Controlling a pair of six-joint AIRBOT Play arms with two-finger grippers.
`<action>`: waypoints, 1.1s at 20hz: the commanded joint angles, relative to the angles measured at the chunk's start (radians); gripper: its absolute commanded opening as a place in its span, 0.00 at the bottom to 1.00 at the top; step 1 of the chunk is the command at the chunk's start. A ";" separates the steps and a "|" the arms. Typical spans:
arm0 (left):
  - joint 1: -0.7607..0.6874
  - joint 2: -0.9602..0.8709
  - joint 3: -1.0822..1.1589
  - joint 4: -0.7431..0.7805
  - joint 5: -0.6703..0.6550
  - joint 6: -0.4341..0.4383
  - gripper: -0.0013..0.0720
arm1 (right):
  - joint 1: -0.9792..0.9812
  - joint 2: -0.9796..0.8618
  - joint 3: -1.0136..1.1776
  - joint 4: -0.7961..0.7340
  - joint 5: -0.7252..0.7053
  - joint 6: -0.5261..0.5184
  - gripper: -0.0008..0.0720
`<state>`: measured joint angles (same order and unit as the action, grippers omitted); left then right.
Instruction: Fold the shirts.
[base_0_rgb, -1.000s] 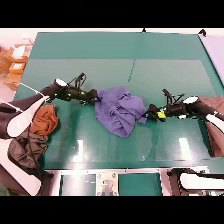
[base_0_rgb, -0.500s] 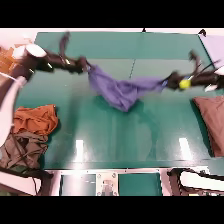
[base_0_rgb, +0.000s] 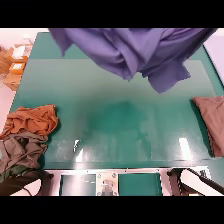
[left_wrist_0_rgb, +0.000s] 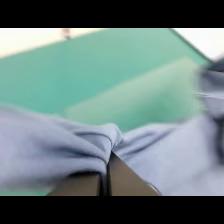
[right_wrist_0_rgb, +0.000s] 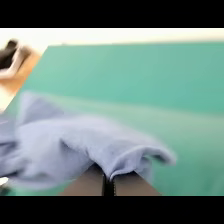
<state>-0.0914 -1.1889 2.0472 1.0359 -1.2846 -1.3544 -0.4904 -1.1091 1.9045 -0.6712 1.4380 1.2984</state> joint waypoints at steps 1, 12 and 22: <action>0.001 0.101 0.023 0.143 -0.043 -0.071 0.06 | -0.067 0.095 0.042 -0.022 0.000 0.011 0.03; 0.001 -0.230 -0.569 0.176 0.218 -0.076 0.06 | 0.162 0.081 -1.015 -0.020 -0.194 -0.077 0.04; 0.067 -0.596 -0.354 -0.196 0.210 0.012 0.82 | 0.139 -0.246 -1.137 -0.037 -0.429 -0.133 0.34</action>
<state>-0.0624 -1.7512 1.6150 0.8906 -0.9493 -1.3125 -0.3294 -1.3045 0.7238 -0.6842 1.0039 1.1786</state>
